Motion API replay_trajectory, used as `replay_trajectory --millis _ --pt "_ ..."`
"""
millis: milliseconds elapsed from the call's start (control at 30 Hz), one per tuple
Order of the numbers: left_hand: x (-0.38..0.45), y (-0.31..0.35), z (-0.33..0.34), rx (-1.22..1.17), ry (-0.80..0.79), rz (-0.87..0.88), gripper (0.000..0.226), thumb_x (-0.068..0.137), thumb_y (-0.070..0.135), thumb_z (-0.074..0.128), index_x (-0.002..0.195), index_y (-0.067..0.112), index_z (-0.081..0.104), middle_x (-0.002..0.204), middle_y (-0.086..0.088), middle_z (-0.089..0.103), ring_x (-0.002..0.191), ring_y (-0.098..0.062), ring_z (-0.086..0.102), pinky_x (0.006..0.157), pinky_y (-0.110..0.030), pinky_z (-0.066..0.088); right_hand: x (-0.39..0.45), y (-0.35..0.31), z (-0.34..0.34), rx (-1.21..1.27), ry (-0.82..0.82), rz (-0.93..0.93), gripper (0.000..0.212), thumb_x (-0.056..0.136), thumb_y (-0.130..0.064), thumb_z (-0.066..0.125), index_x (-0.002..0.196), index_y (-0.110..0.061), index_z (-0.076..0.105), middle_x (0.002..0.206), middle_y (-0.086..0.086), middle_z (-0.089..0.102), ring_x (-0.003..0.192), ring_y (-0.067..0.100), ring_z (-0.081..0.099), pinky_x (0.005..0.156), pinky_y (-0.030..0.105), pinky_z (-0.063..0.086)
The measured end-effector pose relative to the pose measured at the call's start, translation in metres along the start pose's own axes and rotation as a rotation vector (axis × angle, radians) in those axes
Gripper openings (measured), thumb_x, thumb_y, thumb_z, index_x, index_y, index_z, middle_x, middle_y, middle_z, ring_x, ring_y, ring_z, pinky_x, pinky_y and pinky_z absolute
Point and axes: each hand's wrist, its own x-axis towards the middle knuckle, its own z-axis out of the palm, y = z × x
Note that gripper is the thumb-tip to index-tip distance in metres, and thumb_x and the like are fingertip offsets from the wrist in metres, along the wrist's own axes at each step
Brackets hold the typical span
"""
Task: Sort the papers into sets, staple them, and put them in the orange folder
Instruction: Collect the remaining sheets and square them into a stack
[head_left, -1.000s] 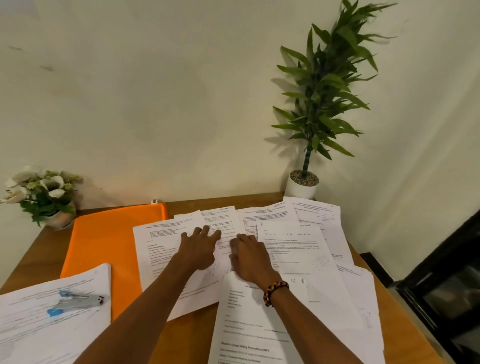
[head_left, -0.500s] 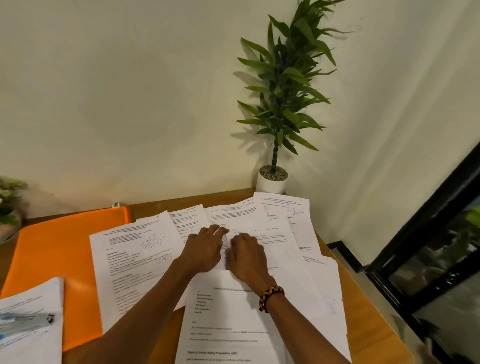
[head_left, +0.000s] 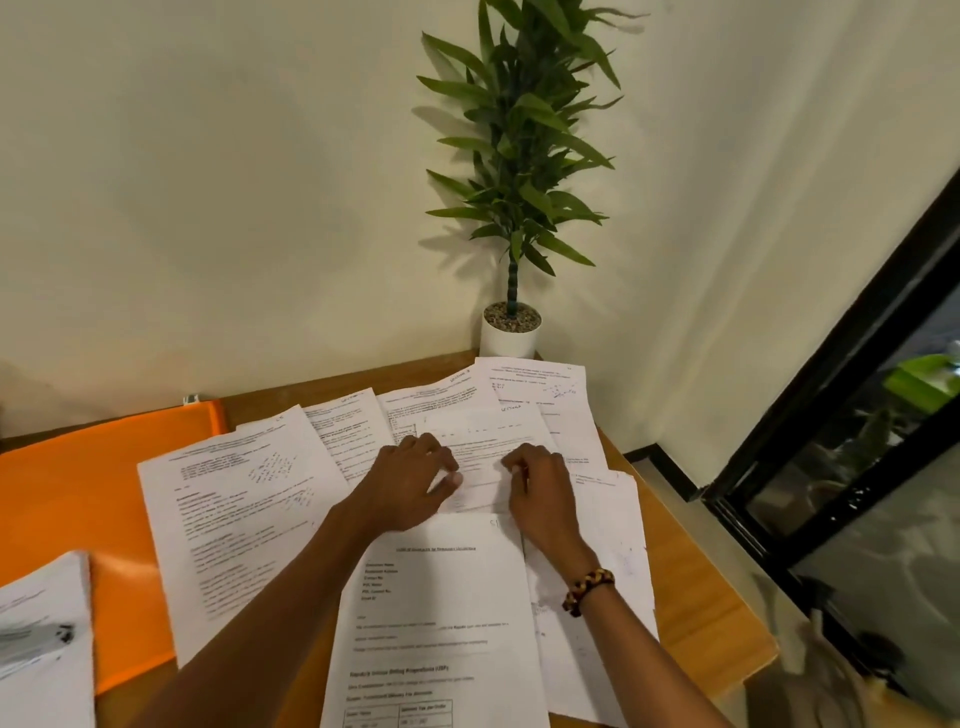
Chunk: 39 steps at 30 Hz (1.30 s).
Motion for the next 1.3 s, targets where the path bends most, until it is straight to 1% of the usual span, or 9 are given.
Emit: replay_trajectory --millis 200,333,433,567,667,800,933,1200,1300 --pt "-0.008 0.022 0.005 -0.056 -0.105 0.081 0.049 0.078 0.077 0.061 0.103 0.035 0.065 0.103 0.017 0.061 0.092 -0.007 0.051 0.077 -0.024 0.045 -0.026 0.013 -0.030 -0.005 -0.115 0.094 0.010 0.092 -0.015 0.065 0.092 -0.024 0.068 0.086 -0.012 0.068 0.080 0.005 0.062 0.069 0.028 0.053" --pt "-0.009 0.024 0.013 -0.212 -0.170 0.066 0.033 0.080 0.061 0.073 0.091 0.030 0.064 0.092 0.013 0.063 0.084 -0.011 0.057 0.067 -0.023 0.046 -0.044 0.015 -0.021 -0.081 -0.272 0.124 0.015 0.085 -0.034 0.074 0.096 -0.030 0.064 0.090 -0.012 0.062 0.084 0.009 0.059 0.076 0.029 0.052" --pt "-0.011 0.023 0.013 -0.401 -0.173 0.082 0.022 0.086 0.044 0.075 0.085 0.025 0.064 0.084 0.009 0.066 0.079 -0.011 0.061 0.070 -0.025 0.048 -0.043 0.014 -0.022 0.032 -0.225 0.113 0.009 0.092 -0.036 0.067 0.090 -0.028 0.065 0.085 -0.011 0.066 0.081 0.007 0.061 0.074 0.029 0.053" --pt "-0.013 0.024 0.006 -0.530 -0.157 0.117 0.010 0.092 0.032 0.072 0.089 0.026 0.066 0.091 0.015 0.068 0.088 0.000 0.064 0.079 -0.007 0.044 -0.027 0.020 -0.037 0.062 -0.030 0.163 0.005 0.096 -0.025 0.066 0.092 -0.023 0.063 0.091 -0.009 0.067 0.087 0.009 0.063 0.074 0.029 0.053" --pt "-0.009 0.021 0.006 -0.570 -0.126 0.110 0.011 0.093 0.032 0.071 0.094 0.021 0.068 0.095 0.012 0.070 0.093 -0.004 0.066 0.085 -0.010 0.046 -0.004 0.027 -0.043 -0.077 0.025 0.241 0.025 0.093 -0.029 0.070 0.113 -0.019 0.060 0.114 0.001 0.060 0.107 0.019 0.057 0.086 0.038 0.055" --pt "-0.003 0.022 0.008 -0.588 -0.110 0.113 0.009 0.093 0.033 0.071 0.093 0.025 0.068 0.096 0.012 0.070 0.096 -0.009 0.067 0.095 -0.021 0.051 0.031 0.025 -0.042 -0.217 -0.151 0.306 0.052 0.089 -0.038 0.071 0.128 -0.011 0.050 0.129 0.011 0.054 0.121 0.031 0.051 0.095 0.045 0.051" --pt "0.004 0.027 0.007 -0.603 -0.091 0.118 0.006 0.092 0.029 0.072 0.091 0.025 0.068 0.093 0.019 0.070 0.092 -0.004 0.066 0.085 -0.013 0.048 0.053 0.021 -0.034 -0.237 -0.207 0.399 0.061 0.087 -0.037 0.072 0.133 -0.007 0.045 0.133 0.015 0.052 0.128 0.036 0.046 0.101 0.044 0.046" --pt "0.012 0.028 0.008 -0.600 -0.051 0.096 0.008 0.092 0.031 0.072 0.088 0.030 0.065 0.085 0.020 0.067 0.083 -0.002 0.063 0.077 -0.012 0.045 0.057 0.027 -0.029 -0.040 -0.062 0.455 0.008 0.082 -0.009 0.069 0.086 -0.011 0.062 0.090 0.006 0.070 0.088 0.029 0.066 0.069 0.035 0.051" --pt "0.017 0.025 0.006 -0.573 0.033 0.067 0.010 0.090 0.036 0.073 0.090 0.030 0.065 0.090 0.014 0.066 0.087 -0.004 0.061 0.076 -0.019 0.045 0.052 0.024 -0.040 0.050 -0.082 0.449 0.015 0.082 -0.013 0.077 0.080 -0.012 0.063 0.083 0.004 0.070 0.079 0.024 0.067 0.069 0.035 0.053"
